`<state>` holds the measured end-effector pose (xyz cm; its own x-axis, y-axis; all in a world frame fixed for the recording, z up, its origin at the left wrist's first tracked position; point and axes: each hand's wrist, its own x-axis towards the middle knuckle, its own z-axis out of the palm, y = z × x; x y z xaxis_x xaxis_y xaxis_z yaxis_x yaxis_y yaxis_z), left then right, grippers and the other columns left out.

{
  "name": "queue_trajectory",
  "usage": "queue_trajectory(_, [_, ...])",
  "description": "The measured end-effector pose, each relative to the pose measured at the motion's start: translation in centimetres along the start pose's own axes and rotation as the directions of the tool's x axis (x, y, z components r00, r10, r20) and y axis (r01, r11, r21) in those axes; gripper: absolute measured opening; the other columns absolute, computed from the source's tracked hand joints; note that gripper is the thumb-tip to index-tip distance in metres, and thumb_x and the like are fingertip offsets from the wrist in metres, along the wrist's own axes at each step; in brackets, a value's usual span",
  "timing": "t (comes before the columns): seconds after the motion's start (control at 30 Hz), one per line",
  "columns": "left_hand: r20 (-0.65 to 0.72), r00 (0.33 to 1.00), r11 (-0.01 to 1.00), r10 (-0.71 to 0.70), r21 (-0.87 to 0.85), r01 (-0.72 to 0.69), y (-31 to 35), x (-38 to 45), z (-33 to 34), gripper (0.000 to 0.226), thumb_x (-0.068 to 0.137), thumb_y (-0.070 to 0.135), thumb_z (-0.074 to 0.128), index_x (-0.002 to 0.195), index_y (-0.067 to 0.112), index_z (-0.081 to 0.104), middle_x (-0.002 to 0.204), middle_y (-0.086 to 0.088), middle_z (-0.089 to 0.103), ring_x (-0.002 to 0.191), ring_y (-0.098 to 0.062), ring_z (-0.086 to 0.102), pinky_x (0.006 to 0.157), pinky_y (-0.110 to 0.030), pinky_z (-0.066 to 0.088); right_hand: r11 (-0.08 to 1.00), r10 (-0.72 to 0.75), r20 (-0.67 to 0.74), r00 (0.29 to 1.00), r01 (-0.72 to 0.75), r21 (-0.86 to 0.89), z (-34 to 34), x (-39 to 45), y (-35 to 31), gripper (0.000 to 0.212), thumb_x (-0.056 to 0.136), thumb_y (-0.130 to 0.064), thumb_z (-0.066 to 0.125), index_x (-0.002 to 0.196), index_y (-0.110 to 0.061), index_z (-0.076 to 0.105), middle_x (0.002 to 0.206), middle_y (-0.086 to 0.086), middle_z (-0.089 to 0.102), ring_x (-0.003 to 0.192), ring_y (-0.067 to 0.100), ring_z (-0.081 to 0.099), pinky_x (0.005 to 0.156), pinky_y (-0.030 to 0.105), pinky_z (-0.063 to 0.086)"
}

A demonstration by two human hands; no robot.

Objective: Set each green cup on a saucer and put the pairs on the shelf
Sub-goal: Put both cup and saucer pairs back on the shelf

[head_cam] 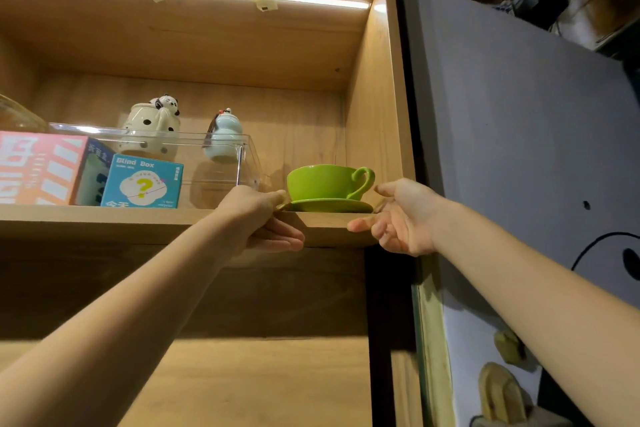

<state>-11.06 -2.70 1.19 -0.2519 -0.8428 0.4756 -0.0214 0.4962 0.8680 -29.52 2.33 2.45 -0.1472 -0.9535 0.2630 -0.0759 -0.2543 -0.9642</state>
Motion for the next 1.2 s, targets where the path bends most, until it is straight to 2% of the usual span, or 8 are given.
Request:
queue_trajectory(0.07, [0.111,0.993,0.999,-0.050,-0.013,0.051,-0.1,-0.5,-1.0,0.039,0.092,0.038,0.040,0.110,0.004,0.046,0.054,-0.016,0.070,0.046,-0.021,0.068,0.036,-0.023,0.051,0.999,-0.040,0.013,0.999,0.040,-0.001,-0.1,-0.6,0.5,0.044,0.096,-0.040,0.028,0.121,-0.005,0.038,0.071,0.018,0.074,0.033,0.011,0.053,0.032,0.016,0.044])
queue_trajectory(0.17, [0.212,0.976,0.998,-0.044,-0.043,0.054,-0.5,-1.8,-2.8,0.043,0.088,0.048,0.039,0.116,0.017,0.046,0.072,-0.017,0.074,0.064,-0.025,0.072,0.047,-0.031,0.057,0.995,-0.102,0.006,0.995,0.102,-0.006,-0.2,-2.0,1.4,0.058,0.095,-0.040,0.032,0.144,-0.013,0.018,0.095,0.022,0.071,0.050,0.019,0.068,0.039,0.020,0.050])
queue_trajectory(0.33, [0.240,0.967,0.990,0.087,-0.132,-0.056,-1.5,-7.1,-5.0,0.054,0.072,0.049,0.046,0.118,0.023,0.054,0.106,-0.014,0.069,0.095,-0.024,0.067,0.074,-0.038,0.054,0.961,-0.275,0.029,0.961,0.276,-0.009,0.7,-6.9,4.3,0.050,0.095,-0.037,0.035,0.143,-0.026,0.026,0.122,0.015,0.061,0.093,0.026,0.067,0.066,0.034,0.058])
queue_trajectory(0.53, [0.162,0.985,0.996,0.053,-0.079,-0.041,-6.5,-15.8,-4.9,0.039,0.090,0.038,0.038,0.114,0.018,0.059,0.112,-0.004,0.068,0.100,-0.016,0.067,0.076,-0.030,0.057,0.964,-0.258,0.100,0.961,0.263,-0.039,4.1,-13.6,10.8,0.044,0.094,-0.034,0.038,0.135,-0.019,0.039,0.114,0.006,0.064,0.085,0.019,0.070,0.065,0.032,0.057])
queue_trajectory(0.7, [0.174,0.981,0.989,-0.086,-0.104,0.105,-13.2,-22.9,-4.6,0.029,0.089,0.036,0.039,0.101,0.024,0.063,0.100,0.004,0.070,0.094,-0.013,0.067,0.077,-0.028,0.056,0.992,-0.126,0.146,0.981,0.127,0.003,6.9,-18.3,17.6,0.037,0.092,-0.033,0.043,0.125,-0.017,0.047,0.107,0.008,0.066,0.081,0.021,0.068,0.061,0.031,0.055])
queue_trajectory(0.97, [0.050,0.928,0.923,-0.370,-0.099,0.373,-23.1,-33.3,-6.6,0.035,0.091,0.031,0.041,0.114,0.014,0.061,0.102,-0.007,0.071,0.091,-0.018,0.069,0.072,-0.029,0.055,0.980,0.177,0.188,0.966,-0.192,0.060,9.7,-24.6,30.2,0.033,0.093,-0.027,0.045,0.122,-0.013,0.053,0.099,0.012,0.067,0.078,0.024,0.067,0.059,0.032,0.053])
queue_trajectory(1.1, [-0.023,0.821,0.818,-0.570,-0.104,0.565,-29.2,-38.4,-6.6,0.037,0.093,0.024,0.037,0.119,0.006,0.056,0.103,-0.010,0.067,0.075,-0.010,0.068,0.066,-0.022,0.052,0.924,0.365,0.171,0.915,-0.379,0.058,11.3,-27.1,37.6,0.030,0.095,-0.022,0.042,0.121,-0.010,0.051,0.091,0.010,0.065,0.068,0.019,0.066,0.054,0.030,0.052])
queue_trajectory(1.2, [-0.088,0.728,0.733,-0.680,-0.100,0.673,-34.0,-41.9,-6.3,0.034,0.093,0.020,0.039,0.120,0.004,0.054,0.110,-0.013,0.062,0.078,-0.012,0.064,0.066,-0.023,0.050,0.852,0.513,0.122,0.850,-0.521,0.047,12.6,-28.7,43.3,0.022,0.096,-0.017,0.040,0.114,-0.010,0.050,0.081,0.006,0.062,0.048,0.008,0.065,0.041,0.022,0.049])
